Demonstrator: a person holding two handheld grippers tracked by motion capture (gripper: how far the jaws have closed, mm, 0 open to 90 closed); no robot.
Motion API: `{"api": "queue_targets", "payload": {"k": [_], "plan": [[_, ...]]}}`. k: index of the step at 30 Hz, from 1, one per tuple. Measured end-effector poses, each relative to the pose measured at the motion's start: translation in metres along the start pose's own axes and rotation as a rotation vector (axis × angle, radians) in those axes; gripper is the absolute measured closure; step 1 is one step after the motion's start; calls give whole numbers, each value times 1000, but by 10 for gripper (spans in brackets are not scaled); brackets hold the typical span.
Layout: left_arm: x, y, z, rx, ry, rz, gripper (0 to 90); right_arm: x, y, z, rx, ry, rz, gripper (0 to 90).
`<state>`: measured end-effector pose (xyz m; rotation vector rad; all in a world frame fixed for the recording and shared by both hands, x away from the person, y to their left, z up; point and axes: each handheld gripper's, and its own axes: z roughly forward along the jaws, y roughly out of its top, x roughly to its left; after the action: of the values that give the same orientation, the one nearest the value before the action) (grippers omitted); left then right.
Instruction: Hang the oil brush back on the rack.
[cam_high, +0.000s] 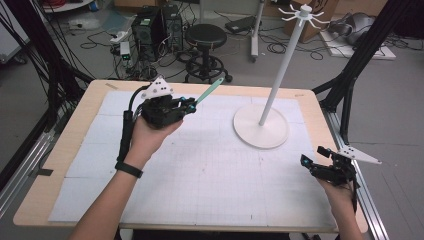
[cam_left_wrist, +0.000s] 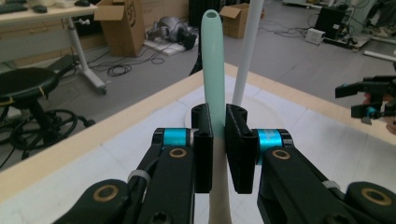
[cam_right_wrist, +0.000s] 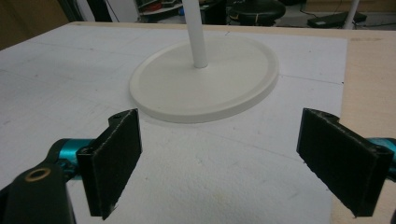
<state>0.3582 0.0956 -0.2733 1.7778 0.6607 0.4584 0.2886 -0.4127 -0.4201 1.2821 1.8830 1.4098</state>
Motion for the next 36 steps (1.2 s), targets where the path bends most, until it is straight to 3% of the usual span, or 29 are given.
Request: {"api": "queue_targets", "payload": {"k": [10, 20, 33, 36], "plan": [[-3, 51, 32, -12, -63, 47, 820, -1, 0, -1, -4, 2, 4, 127], [-14, 84, 62, -51, -102, 61, 820, -6, -1, -5, -8, -5, 12, 127], [-24, 117, 74, -102, -114, 75, 820, -5, -1, -4, -6, 3, 9, 129], [-23, 123, 76, -129, -120, 57, 820, -4, -1, -5, -7, 5, 14, 131]]}}
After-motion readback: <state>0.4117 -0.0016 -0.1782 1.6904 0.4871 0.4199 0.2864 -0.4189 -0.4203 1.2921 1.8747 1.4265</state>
